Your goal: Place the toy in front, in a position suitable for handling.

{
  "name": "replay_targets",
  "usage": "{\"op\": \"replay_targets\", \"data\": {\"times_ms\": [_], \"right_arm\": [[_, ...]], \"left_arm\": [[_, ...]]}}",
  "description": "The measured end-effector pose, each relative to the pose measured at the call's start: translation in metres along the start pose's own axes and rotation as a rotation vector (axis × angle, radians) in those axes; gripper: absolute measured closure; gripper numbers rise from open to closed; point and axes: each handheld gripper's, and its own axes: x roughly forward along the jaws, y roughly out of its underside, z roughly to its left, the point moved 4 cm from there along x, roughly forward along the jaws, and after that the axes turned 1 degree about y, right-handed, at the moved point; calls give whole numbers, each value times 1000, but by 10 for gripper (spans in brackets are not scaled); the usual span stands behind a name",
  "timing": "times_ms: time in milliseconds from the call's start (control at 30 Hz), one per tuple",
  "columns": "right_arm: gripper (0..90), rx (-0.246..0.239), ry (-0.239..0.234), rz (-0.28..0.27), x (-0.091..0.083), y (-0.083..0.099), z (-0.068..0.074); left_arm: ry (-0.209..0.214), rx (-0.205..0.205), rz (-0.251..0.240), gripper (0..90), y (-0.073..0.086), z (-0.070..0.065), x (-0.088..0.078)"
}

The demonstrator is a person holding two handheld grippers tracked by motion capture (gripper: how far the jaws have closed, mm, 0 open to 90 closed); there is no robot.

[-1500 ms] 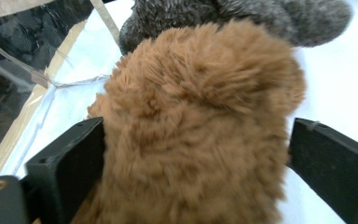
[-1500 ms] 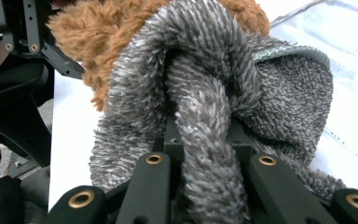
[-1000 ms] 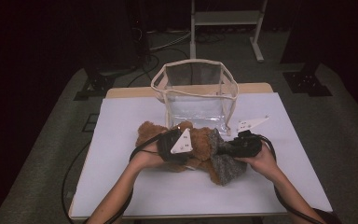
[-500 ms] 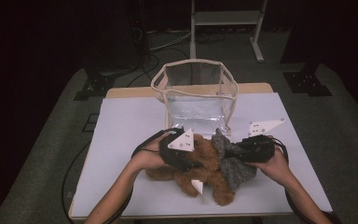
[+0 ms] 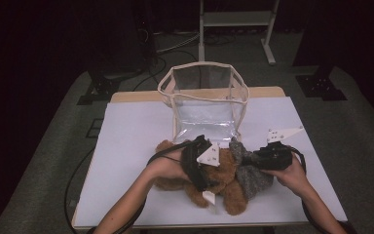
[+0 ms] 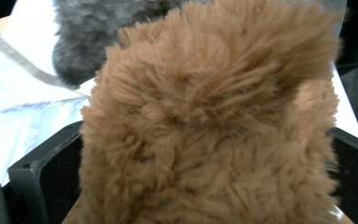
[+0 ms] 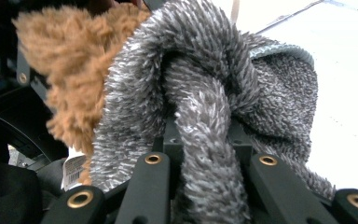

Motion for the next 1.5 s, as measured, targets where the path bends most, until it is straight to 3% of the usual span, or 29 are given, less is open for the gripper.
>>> {"op": "replay_targets", "data": {"times_ms": [167,333,433,567,767,1000,1133,1300,1500], "right_arm": [[750,1,-5,6,3,1,0],[749,10,1,9,5,1,-3],[748,16,-4,-16,1,-1,-3],[748,0,-13,-50,-7,-9,1],[747,-28,-12,-94,-13,-22,12],[747,-6,-25,-57,-13,-3,17],[747,4,-18,-18,-12,10,16],[748,-2,2,-49,-16,-4,12],[748,6,9,-73,-12,-19,0]], "left_arm": [[-27,25,21,11,-2,-4,7],[-88,14,23,293,-2,-1,5],[-93,-20,-30,346,-2,3,-3],[-77,-76,-119,359,-2,9,-19],[-106,-129,-205,367,-6,11,-35],[-130,-158,-229,370,-5,14,-47],[-116,-148,-221,369,-5,11,-48],[-89,-137,-243,370,-9,5,-49],[-97,-122,-230,371,-9,4,-55]]}}
